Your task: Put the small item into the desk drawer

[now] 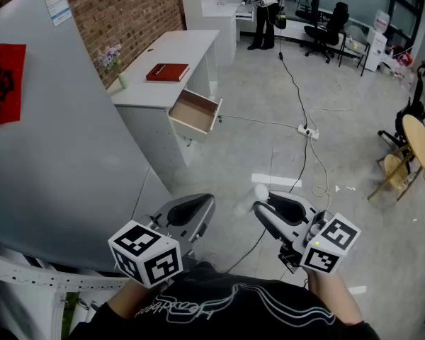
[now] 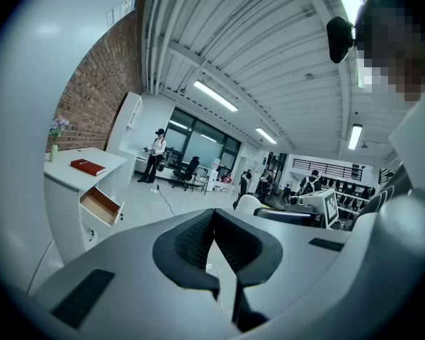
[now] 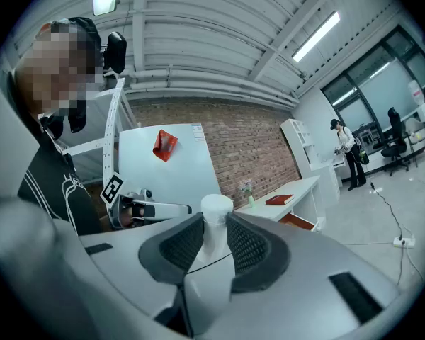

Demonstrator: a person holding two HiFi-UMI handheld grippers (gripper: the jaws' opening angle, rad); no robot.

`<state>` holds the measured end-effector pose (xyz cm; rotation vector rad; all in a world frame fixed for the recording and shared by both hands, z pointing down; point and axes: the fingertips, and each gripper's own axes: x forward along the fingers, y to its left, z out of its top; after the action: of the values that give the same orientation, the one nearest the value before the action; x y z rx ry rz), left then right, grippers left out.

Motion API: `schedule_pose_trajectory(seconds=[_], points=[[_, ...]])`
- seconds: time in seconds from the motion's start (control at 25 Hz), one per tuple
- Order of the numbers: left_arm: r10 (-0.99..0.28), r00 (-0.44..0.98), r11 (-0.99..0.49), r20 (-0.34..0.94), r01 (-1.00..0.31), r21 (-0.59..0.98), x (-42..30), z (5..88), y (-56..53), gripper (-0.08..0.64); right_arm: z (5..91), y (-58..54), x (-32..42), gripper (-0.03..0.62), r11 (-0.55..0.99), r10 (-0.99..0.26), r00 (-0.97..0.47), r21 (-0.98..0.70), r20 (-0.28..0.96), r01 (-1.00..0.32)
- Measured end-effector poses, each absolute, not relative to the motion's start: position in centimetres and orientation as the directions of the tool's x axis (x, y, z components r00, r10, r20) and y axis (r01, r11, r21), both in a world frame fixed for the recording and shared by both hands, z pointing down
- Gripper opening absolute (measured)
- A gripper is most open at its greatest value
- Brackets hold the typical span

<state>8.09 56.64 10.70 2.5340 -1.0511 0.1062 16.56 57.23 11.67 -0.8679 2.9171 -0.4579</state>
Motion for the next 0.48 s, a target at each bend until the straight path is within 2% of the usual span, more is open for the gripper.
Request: schedule_pose_trajectory(seconds=[0.48], points=[[-0.645,0.739,-0.675,0.196,-0.670,0.309,10.6,10.0,57.5,0.021,10.7,58.2,20.2,0.114,0.777,-0.590,-0.808,-0.272,0.003,-0.568]])
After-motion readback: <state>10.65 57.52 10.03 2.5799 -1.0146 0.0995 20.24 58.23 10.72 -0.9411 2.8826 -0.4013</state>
